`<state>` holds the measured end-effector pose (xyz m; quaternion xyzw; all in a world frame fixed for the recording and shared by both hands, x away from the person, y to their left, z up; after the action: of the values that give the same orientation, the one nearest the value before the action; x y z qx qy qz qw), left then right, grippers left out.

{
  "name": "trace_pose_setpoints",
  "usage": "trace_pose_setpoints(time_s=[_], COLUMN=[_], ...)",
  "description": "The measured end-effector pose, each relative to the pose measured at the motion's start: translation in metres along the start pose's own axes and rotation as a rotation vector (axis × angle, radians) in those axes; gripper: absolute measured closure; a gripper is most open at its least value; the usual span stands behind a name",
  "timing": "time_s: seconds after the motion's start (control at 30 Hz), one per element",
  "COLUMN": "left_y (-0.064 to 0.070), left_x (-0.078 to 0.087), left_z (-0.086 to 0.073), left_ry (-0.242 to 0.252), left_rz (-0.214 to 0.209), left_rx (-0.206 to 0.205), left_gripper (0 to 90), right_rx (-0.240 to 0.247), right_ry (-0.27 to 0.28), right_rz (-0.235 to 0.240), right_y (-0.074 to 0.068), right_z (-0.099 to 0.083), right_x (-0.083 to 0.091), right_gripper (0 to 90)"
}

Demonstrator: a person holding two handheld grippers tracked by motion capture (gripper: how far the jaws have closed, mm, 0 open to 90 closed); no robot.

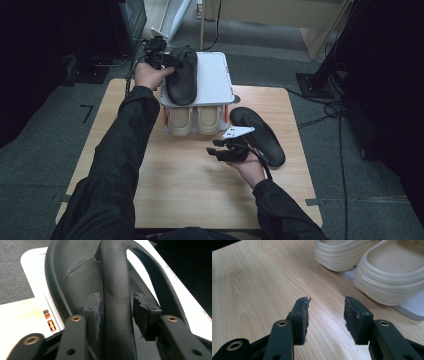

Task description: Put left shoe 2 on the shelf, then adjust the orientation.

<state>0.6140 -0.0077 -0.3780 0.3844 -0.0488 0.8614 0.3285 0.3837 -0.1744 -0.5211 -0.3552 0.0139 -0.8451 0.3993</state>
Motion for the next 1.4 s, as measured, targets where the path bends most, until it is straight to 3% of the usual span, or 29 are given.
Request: trace_pose_setpoints(time_s=[0.17,0.43,0.63,0.97,1.4], left_y=[0.003,0.003,0.007,0.009,-0.001], left_x=[0.008,0.024,0.042,0.071,0.083], left_z=[-0.001,-0.011,-0.023,-0.050,-0.087], left_ry=[0.024,0.016,0.030,0.063,0.069], left_rz=[-0.006,-0.009,-0.018,-0.011,0.018], left_rx=[-0.026,-0.054,-0.073,-0.107,-0.101], left_gripper=[46.2,41.2,41.2,41.2,41.1], right_rx=[-0.020,-0.052,-0.041,-0.081,-0.120], right_ry=[0.000,0.018,0.036,0.061,0.090], right_rz=[0.001,-0.011,-0.024,-0.070,-0.131], right_y=[0.007,0.020,0.028,0.051,0.078], right_z=[0.002,0.006,0.007,0.006,0.005], right_x=[0.006,0.019,0.033,0.057,0.079], right_gripper=[55.2,55.1,55.1,58.8,65.3])
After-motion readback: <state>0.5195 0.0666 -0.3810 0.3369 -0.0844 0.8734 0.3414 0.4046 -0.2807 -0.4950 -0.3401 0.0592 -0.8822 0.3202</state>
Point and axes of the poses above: each handheld gripper's, and its own axes: x roughly backward along the jaws, z roughly out of its top, y roughly to its right, the point moved 9 cm from there along -x, roughly forward along the jaws, and after that the axes turned 12 degrees about -x, right-handed, at the moved point
